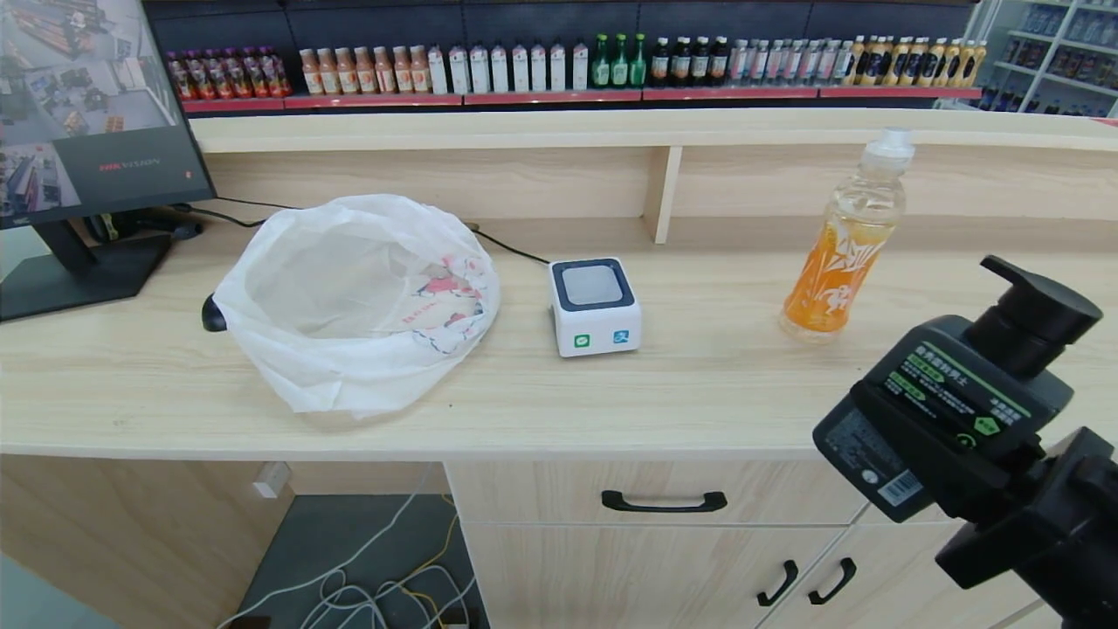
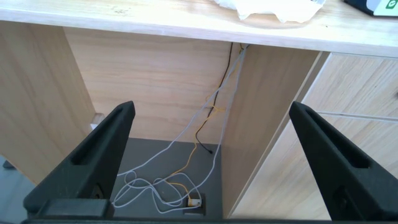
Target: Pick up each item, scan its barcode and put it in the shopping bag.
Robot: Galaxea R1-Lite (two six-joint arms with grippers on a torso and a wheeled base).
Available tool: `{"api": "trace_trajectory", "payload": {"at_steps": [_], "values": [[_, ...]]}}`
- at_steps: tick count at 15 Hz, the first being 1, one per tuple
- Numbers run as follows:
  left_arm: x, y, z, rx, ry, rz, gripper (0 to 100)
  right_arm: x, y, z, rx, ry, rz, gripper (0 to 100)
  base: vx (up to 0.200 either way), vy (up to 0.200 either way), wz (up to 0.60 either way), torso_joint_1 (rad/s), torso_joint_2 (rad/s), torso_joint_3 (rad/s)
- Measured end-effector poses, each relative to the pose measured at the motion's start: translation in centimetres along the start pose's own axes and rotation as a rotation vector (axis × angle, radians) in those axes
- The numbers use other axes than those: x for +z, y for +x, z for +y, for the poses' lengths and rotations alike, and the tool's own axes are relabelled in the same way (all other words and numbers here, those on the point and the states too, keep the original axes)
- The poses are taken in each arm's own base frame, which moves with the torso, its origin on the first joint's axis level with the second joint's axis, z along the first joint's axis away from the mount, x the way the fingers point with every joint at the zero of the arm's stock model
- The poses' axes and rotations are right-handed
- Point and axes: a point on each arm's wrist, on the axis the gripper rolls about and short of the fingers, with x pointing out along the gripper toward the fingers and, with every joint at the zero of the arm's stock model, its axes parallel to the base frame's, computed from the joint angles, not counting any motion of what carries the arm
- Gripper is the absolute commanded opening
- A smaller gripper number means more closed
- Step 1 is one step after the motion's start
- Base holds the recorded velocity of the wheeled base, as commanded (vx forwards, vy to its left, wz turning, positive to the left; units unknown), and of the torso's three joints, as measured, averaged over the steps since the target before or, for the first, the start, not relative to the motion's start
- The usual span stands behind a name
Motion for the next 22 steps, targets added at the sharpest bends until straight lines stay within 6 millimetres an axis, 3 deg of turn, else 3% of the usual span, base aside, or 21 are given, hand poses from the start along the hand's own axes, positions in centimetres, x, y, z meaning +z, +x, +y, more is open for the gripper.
{"api": "trace_trajectory", "payload": {"at_steps": [4, 8, 14, 22], "values": [[0.0, 0.0, 0.0, 0.0, 0.0, 0.0, 100, 0.1, 1.5, 2.5, 0.121, 0.148, 0.0, 0, 0.0, 0.0, 0.0, 0.0, 0.0, 0.0], [0.0, 0.0, 0.0, 0.0, 0.0, 0.0, 100, 0.2, 1.8, 5.2, 0.268, 0.332, 0.03, 0, 0.0, 0.0, 0.0, 0.0, 0.0, 0.0], [0.0, 0.0, 0.0, 0.0, 0.0, 0.0, 100, 1.2, 2.3, 6.1, 0.517, 0.521, 0.047, 0, 0.0, 0.0, 0.0, 0.0, 0.0, 0.0], [0.0, 0.0, 0.0, 0.0, 0.0, 0.0, 100, 1.1, 2.8, 6.4, 0.578, 0.719, 0.105, 0, 0.0, 0.0, 0.0, 0.0, 0.0, 0.0]]}}
